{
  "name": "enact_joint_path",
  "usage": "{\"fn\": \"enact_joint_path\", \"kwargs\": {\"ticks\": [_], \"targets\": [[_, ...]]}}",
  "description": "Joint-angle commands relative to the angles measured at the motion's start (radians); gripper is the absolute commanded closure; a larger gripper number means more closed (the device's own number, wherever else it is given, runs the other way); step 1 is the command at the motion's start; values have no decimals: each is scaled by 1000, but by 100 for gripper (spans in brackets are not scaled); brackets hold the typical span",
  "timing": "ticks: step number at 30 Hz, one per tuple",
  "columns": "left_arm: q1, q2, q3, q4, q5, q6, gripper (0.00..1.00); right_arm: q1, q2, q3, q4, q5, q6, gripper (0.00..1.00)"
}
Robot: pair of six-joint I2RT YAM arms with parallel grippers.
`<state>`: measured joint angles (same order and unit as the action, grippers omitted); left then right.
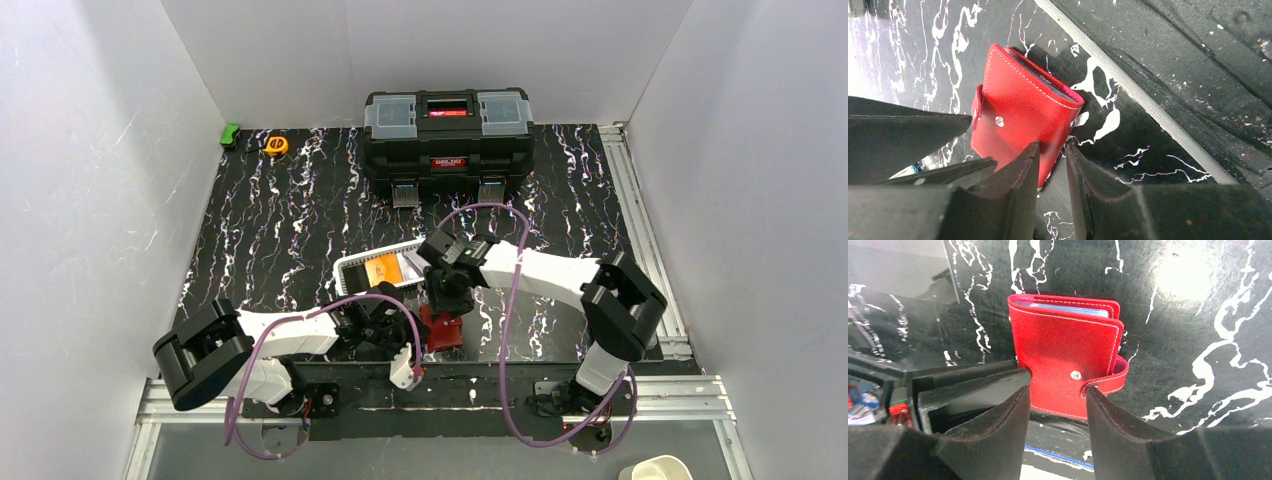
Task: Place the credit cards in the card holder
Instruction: Close the card holder at the center of the board.
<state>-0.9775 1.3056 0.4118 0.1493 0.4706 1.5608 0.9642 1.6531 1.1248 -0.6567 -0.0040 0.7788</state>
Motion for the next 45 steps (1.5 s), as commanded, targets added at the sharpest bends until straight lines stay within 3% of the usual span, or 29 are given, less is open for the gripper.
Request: {"fn": "enact_joint_path", "kwargs": {"ticks": [1,9,21,45], "targets": [[-5,5,-49,-143,-9,-17,74,50,47,90,-175,151,-1,48],[-5,-1,-52,-144,-9,-16,74,105,112,176,-294,282,17,52],[-5,-6,-56,-144,-10,-17,75,111,140,185,-263,263,22,58],[-6,6,-41,-143,-6,-14,75,106,89,140,-233,283,23,98]]}}
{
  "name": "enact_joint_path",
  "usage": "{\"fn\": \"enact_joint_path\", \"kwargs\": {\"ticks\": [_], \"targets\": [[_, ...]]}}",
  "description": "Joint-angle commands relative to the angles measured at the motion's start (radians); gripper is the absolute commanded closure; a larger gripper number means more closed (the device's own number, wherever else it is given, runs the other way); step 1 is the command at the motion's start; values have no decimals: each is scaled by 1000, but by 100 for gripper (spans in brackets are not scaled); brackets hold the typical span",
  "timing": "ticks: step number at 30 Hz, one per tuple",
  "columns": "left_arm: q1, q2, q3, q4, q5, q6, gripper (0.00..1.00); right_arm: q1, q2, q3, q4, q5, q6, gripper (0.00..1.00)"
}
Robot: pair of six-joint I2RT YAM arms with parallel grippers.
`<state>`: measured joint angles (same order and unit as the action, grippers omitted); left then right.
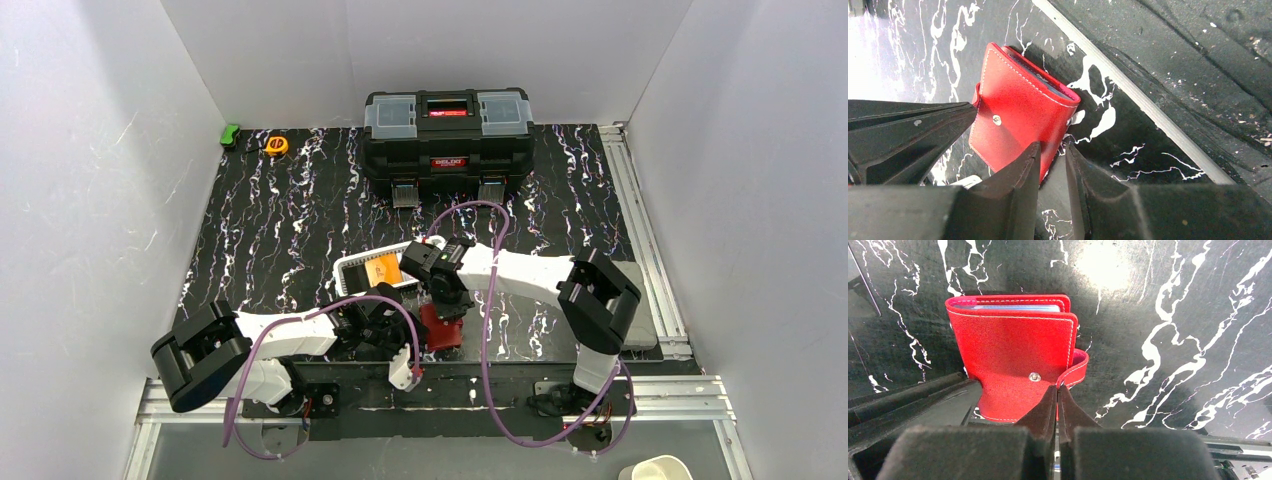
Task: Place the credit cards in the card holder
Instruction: Close the card holder at the center of the board.
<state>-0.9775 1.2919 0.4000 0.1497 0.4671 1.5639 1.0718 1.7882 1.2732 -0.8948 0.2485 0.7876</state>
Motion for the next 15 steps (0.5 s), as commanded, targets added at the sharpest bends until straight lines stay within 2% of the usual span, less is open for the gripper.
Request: {"fn": "enact_joint_path", "kwargs": {"ticks": [1,6,15], "targets": [[-6,20,-29,-144,-3,-18,75,-3,-49,-12,10,28,13,99],[-9,18,-33,-170,-3,-18,76,-9,-75,-32,51,4,-14,99],[-11,11,-35,-171,-4,-19,76,-49,-79,-85,164,-154,-117,99]]}}
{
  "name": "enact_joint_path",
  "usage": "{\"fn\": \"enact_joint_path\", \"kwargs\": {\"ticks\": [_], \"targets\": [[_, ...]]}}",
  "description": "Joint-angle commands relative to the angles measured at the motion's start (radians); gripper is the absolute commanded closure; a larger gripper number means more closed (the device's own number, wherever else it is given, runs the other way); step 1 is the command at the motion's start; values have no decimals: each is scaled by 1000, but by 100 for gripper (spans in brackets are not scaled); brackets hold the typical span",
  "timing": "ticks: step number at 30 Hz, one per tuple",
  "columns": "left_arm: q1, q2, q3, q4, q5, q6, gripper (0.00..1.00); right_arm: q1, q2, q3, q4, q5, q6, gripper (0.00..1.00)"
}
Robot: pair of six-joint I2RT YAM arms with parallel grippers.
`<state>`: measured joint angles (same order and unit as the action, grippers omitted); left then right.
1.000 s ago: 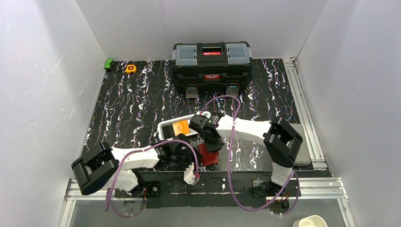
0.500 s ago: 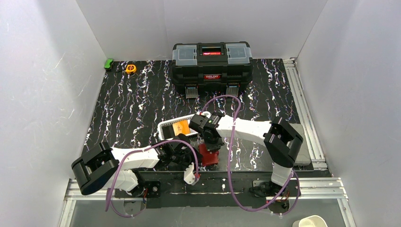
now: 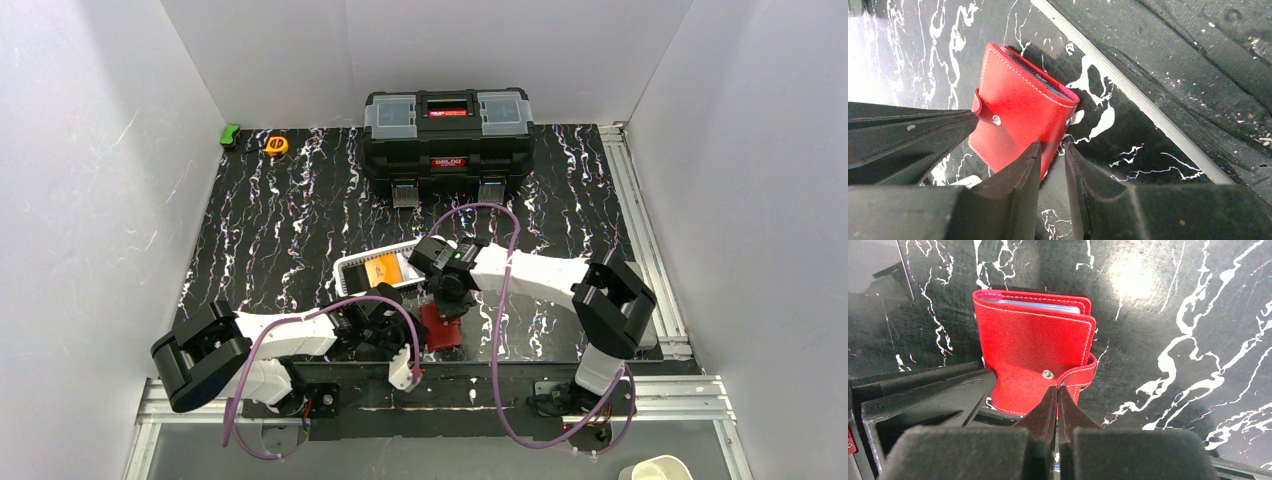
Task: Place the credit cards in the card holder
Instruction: Close the card holder at the center of the board.
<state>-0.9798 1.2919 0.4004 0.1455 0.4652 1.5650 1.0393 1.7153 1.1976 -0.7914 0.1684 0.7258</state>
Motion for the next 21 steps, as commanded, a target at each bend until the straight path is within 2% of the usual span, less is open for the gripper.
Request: {"fn": "enact_joint_path", "kwargs": {"ticks": [1,21], "targets": [[-9,11,-37,-167,-2,-20,76,-19,1,-14,68,-84,-60,99],[-10,14,-34,-165,-2,-18,76,-35,67,-13,86,-185,-118,99]]}}
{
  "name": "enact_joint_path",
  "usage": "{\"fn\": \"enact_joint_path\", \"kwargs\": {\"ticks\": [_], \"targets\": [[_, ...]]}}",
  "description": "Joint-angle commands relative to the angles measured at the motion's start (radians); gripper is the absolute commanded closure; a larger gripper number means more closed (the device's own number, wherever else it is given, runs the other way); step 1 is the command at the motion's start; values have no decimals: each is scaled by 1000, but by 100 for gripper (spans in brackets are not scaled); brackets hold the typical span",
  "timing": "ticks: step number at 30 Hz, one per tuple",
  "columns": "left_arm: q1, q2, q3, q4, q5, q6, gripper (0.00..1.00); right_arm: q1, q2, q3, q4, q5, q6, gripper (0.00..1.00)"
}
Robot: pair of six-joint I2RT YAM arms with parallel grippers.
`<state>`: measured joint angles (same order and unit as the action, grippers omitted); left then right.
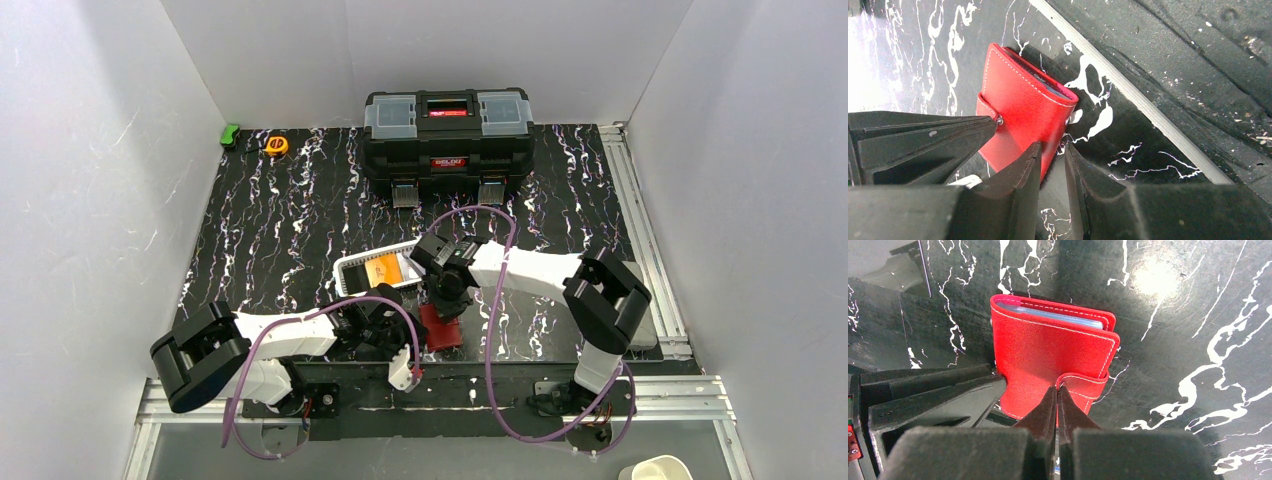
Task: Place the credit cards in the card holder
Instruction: Close the card holder at the center of the board.
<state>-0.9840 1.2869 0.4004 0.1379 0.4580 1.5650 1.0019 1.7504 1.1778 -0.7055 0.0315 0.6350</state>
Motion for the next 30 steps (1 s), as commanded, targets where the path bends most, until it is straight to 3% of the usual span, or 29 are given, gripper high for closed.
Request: {"fn": "enact_joint_path", "kwargs": {"ticks": [1,30], "targets": [[-6,20,-34,-157,6,-17,76,3,34,7,-3,-49,-27,99],[-12,49,-21,-144,-1,-20,77,6,85,-69,34,-129,-8,99]]}}
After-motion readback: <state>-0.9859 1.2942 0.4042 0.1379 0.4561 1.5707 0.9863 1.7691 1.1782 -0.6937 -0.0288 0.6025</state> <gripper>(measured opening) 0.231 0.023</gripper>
